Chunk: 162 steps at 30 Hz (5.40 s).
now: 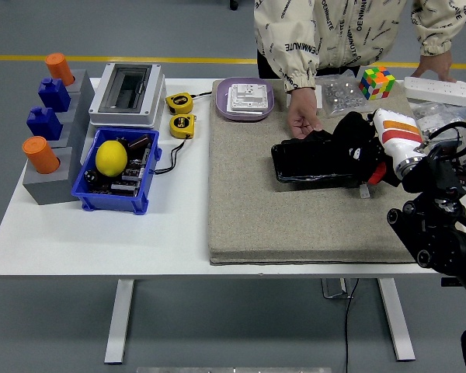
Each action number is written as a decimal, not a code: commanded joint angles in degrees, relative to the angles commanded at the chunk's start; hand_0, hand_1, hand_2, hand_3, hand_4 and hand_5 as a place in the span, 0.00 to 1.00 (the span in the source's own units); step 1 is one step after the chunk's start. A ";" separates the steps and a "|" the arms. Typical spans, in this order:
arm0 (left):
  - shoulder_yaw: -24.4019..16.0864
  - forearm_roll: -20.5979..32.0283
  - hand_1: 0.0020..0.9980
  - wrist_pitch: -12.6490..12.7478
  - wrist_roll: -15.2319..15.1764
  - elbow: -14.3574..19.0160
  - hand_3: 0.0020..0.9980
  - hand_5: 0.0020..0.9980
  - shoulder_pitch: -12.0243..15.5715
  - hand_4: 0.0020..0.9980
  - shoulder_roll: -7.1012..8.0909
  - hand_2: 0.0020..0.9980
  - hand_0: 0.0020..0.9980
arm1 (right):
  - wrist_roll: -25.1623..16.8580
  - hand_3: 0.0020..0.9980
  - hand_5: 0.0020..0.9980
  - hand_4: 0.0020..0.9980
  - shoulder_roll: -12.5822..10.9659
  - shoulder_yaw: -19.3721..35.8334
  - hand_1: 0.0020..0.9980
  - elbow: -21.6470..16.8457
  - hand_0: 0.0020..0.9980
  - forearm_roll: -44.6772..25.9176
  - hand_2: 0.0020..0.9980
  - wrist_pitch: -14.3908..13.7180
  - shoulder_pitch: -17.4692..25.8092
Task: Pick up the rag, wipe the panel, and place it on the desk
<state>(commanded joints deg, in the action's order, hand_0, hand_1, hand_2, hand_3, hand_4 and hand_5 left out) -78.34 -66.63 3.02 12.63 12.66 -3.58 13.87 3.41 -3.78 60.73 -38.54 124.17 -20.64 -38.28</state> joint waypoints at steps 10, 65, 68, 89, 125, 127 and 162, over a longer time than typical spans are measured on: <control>0.26 0.14 0.66 0.01 0.00 -0.04 0.57 0.51 -0.12 0.61 0.10 0.69 0.64 | 0.82 0.33 0.05 0.89 3.41 -2.88 0.27 -0.26 0.16 -0.63 0.33 0.16 -0.98; 0.58 0.31 0.66 -0.01 0.03 -0.09 0.57 0.51 0.11 0.61 0.17 0.68 0.64 | 2.93 0.33 0.05 0.88 1.16 -16.73 0.28 -4.09 0.18 -4.66 0.33 0.86 -3.22; 0.37 0.18 0.66 0.00 0.01 -0.06 0.57 0.51 0.03 0.61 0.18 0.68 0.64 | 2.96 0.33 0.05 0.88 -0.14 -15.94 0.28 -3.86 0.18 -4.41 0.33 0.85 -3.20; -0.63 -0.06 0.66 -0.01 0.00 -0.03 0.57 0.51 -0.11 0.61 -0.10 0.68 0.64 | 3.07 0.33 0.05 0.89 -11.01 -13.65 0.28 -4.01 0.18 -3.25 0.33 0.99 -1.36; -0.14 0.23 0.66 -0.05 -0.02 0.02 0.57 0.51 -0.04 0.61 -0.18 0.69 0.64 | 2.85 0.33 0.05 0.89 -9.65 -13.59 0.28 -5.61 0.19 -6.56 0.33 0.98 -0.43; -0.06 0.24 0.66 -0.05 -0.01 -0.01 0.57 0.51 0.06 0.61 -0.12 0.69 0.64 | 2.84 0.33 0.05 0.89 -8.87 -13.49 0.28 -5.58 0.19 -6.62 0.33 0.93 -0.44; 0.72 0.60 0.66 -0.02 0.01 -0.10 0.57 0.51 -0.13 0.61 0.30 0.68 0.64 | 3.02 0.33 0.06 0.89 3.78 -24.94 0.28 -7.00 0.19 -8.65 0.33 0.79 -6.44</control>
<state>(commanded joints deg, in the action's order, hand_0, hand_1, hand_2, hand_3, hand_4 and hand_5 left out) -77.62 -66.03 3.00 12.65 12.57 -3.71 14.17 6.43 0.00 35.79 -45.54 115.51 -19.85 -44.72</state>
